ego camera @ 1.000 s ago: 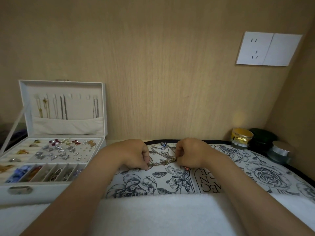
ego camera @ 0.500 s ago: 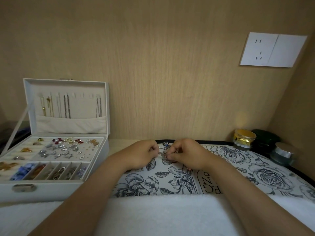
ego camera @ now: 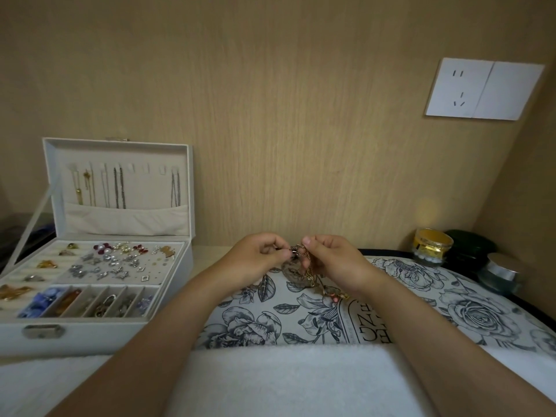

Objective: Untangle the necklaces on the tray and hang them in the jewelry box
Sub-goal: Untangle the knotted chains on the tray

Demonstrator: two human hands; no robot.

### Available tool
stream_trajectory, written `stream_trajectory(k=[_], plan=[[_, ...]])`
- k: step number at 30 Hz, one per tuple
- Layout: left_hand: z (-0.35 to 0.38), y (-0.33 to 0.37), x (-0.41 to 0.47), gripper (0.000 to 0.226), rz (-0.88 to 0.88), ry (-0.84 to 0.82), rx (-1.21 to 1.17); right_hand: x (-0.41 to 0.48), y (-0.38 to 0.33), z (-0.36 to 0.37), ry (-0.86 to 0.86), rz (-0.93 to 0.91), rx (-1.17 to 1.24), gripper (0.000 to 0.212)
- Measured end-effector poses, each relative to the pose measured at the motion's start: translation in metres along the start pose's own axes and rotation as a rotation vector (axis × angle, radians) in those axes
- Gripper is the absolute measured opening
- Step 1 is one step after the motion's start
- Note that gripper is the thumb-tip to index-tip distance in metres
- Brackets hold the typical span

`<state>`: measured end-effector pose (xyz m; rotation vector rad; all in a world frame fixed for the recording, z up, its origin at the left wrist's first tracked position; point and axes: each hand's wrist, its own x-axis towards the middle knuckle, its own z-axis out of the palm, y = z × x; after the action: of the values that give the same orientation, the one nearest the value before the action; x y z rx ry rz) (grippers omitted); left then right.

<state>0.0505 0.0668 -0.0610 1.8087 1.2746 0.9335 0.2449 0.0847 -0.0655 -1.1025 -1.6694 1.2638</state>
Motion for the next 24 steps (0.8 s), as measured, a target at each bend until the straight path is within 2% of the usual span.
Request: stream_trajectory(k=[9, 13, 16, 18, 24], plan=[[0.0011, 0.0071, -0.0032, 0.019, -0.057, -0.008, -0.049, -0.0028, 0.0001, 0.0048, -0.026, 0.062, -0.068, 0.036], [0.0014, 0.0049, -0.0021, 0.021, 0.005, 0.010, -0.097, -0.0039, -0.0015, 0.0050, -0.083, 0.087, 0.032, 0.041], [0.0021, 0.0046, -0.0024, 0.021, 0.038, 0.071, -0.107, -0.0051, -0.0030, 0.0030, -0.114, 0.039, 0.044, 0.029], [0.0037, 0.0036, -0.0023, 0.021, 0.051, 0.090, -0.134, -0.0053, -0.0022, 0.0031, -0.090, 0.034, 0.031, 0.023], [0.0086, -0.0008, -0.0027, 0.032, 0.031, 0.090, -0.162, -0.0021, -0.0018, 0.0067, 0.038, 0.062, 0.109, 0.028]])
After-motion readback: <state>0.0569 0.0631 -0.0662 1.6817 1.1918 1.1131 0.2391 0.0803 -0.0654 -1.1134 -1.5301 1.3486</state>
